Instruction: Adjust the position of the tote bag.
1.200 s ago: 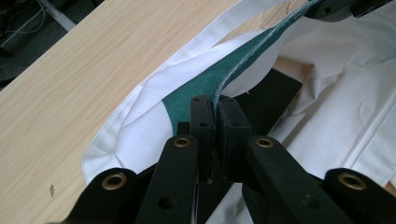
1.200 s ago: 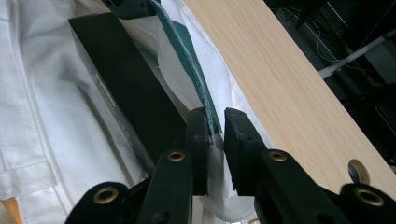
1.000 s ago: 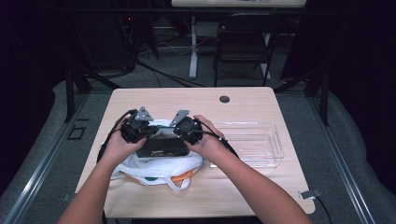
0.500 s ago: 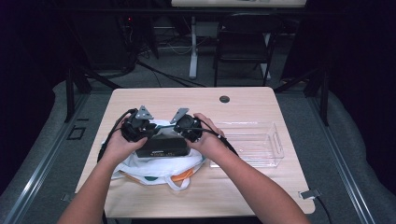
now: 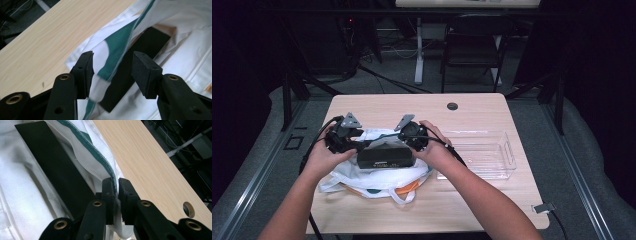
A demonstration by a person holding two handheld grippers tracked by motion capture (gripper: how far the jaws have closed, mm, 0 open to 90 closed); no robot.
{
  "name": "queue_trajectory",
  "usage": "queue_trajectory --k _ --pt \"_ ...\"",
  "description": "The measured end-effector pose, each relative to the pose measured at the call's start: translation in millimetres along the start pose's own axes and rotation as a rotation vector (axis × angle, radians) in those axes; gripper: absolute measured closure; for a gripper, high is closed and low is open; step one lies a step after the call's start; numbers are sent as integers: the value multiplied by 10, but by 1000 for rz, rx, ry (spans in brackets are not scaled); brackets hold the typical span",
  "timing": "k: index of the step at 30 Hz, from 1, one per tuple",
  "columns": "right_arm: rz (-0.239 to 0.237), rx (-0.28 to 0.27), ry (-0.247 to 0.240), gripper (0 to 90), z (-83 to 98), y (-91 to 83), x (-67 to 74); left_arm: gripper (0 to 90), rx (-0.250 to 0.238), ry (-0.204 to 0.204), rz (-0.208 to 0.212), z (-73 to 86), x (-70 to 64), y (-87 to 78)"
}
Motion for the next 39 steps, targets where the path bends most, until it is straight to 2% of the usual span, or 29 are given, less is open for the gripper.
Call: queue_trajectory --k 6,15,17,20,21,26,28,29,35,37,39 --pt "-2 0 3 835 -2 -4 -6 474 37 -8 -25 242 94 -8" --pt "-2 2 9 835 -4 5 -9 466 72 -12 -33 428 132 18" --pt "-3 2 9 835 -5 3 -10 465 77 -2 -23 452 119 41" --pt "-3 3 8 835 -6 4 -12 467 112 22 -31 486 113 95" --pt "-6 1 13 835 -7 5 -13 479 116 29 -43 489 117 114" --pt "-7 2 13 835 -4 3 -20 574 131 40 -41 491 116 149" --pt "-8 0 13 835 -4 4 -22 632 123 43 -53 487 128 162" --pt "-8 0 13 835 -4 4 -22 632 126 46 -56 489 134 162" --pt "2 -11 9 836 -17 -11 -42 735 121 68 -54 460 130 161" --pt "6 -5 9 837 -14 -14 -63 787 114 64 -66 449 140 164" --pt "7 -8 12 837 -15 -6 -74 797 106 61 -59 435 144 166"
Point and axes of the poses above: each handheld gripper's, and its own axes: y roughly forward along the jaws, z roughly out of its underside, x roughly to its left, the point moved 9 cm from there along y, roughly forward along the jaws, and after that the axes turned 3 degrees about y, right-handed, at the moved point
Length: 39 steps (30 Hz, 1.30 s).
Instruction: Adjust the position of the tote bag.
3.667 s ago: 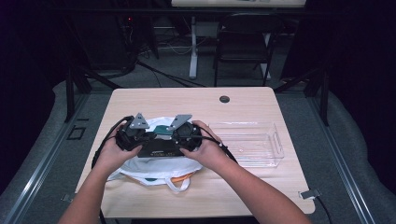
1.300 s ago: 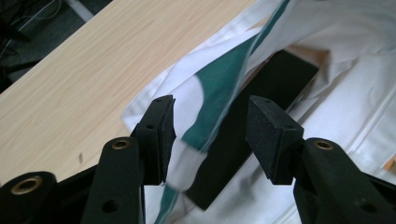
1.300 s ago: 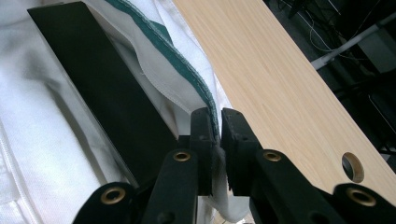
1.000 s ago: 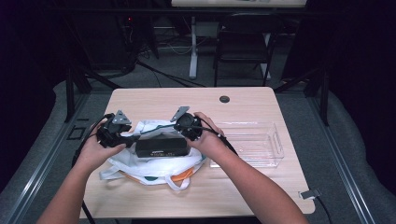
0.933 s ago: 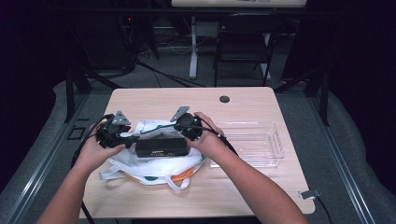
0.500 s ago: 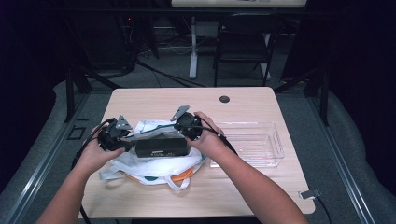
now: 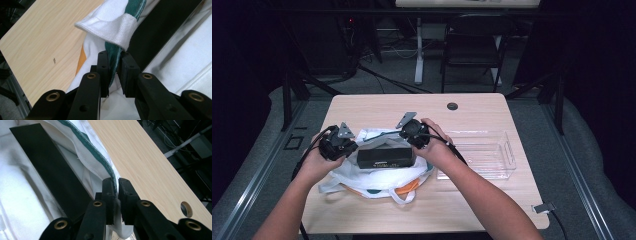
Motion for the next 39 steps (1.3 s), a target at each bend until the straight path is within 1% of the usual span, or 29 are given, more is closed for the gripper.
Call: queue_trajectory --k 5,9,13,14,15,22,26,28,30,32,39 --pt "10 -1 -1 838 3 20 -30 842 -6 5 4 -22 6 23" --pt "18 0 1 839 4 45 -55 869 -13 -3 6 -41 15 45" --pt "24 5 -3 839 7 69 -73 871 -14 -8 10 -48 25 70" --pt "26 17 -10 838 14 72 -79 871 -14 -10 9 -49 27 75" --pt "29 18 -11 839 14 77 -81 872 -7 -12 16 -46 29 79" --pt "46 31 -35 838 3 114 -84 872 -8 -26 16 -45 59 121" --pt "44 37 -32 838 14 141 -89 872 -5 -32 26 -47 67 139" --pt "41 46 -33 838 26 160 -94 873 -4 -34 16 -50 78 159" --pt "41 47 -30 838 32 176 -95 872 0 -33 25 -51 79 171" --pt "41 50 -28 838 40 190 -100 872 -4 -42 20 -56 86 186" --pt "35 56 -21 838 58 226 -100 872 -7 -54 22 -58 119 216"
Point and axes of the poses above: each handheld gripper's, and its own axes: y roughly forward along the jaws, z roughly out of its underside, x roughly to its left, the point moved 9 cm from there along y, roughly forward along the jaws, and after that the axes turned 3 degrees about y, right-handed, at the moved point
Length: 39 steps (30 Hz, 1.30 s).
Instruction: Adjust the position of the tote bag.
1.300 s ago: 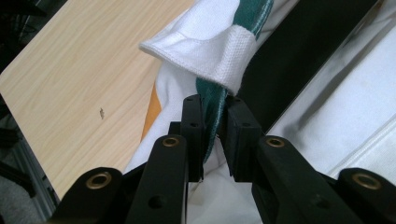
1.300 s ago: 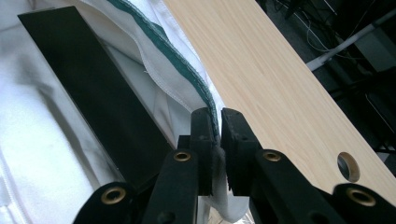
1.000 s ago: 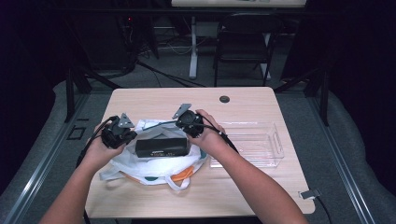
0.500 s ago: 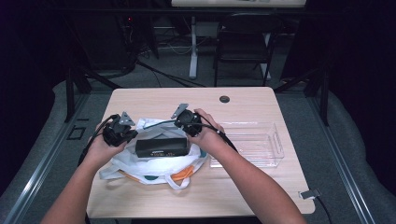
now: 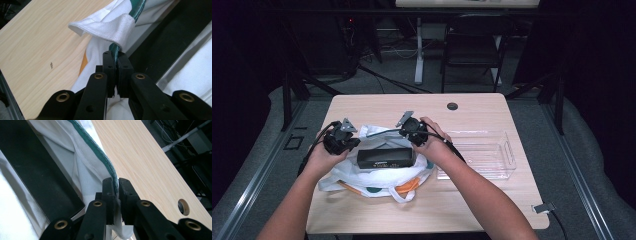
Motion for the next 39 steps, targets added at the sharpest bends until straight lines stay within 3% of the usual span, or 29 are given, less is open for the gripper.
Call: queue_trajectory --k 39 --pt "7 54 22 836 94 280 -53 871 34 -59 18 -4 79 278"
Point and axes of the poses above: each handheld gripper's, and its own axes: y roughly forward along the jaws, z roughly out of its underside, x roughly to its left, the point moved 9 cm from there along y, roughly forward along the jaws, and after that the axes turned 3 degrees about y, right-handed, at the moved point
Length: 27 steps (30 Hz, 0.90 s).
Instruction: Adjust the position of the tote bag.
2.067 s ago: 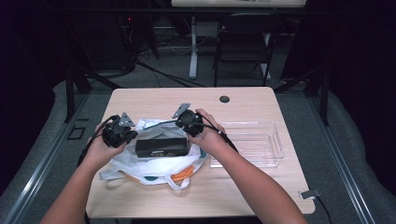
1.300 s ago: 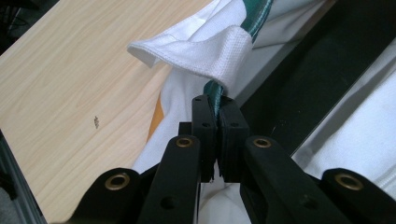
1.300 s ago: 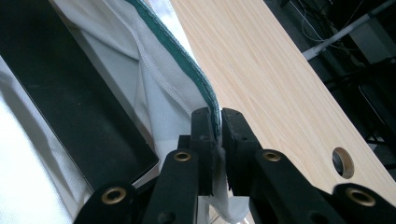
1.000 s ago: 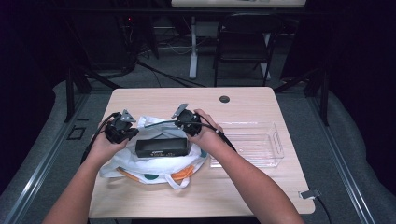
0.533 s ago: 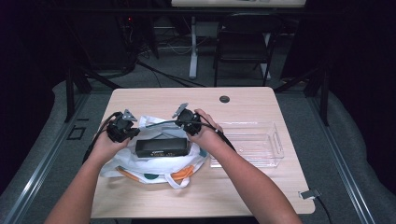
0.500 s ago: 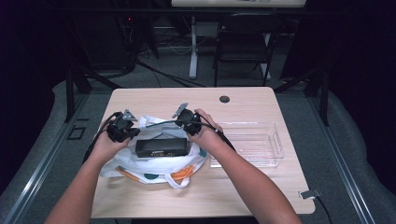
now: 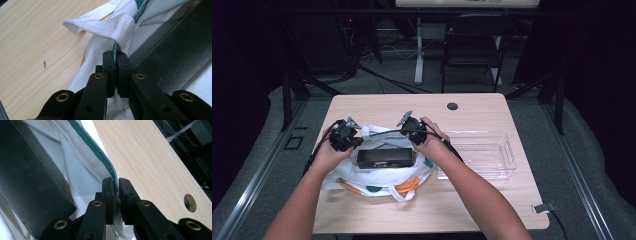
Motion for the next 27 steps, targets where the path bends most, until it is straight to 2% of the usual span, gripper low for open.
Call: queue_trajectory --k 13,24,27 --pt "2 22 7 835 9 82 -5 872 7 -38 0 4 50 104" --pt "10 29 13 833 20 166 3 872 31 -43 -9 7 69 182" --pt "5 34 15 833 28 192 13 872 50 -45 0 18 70 210"
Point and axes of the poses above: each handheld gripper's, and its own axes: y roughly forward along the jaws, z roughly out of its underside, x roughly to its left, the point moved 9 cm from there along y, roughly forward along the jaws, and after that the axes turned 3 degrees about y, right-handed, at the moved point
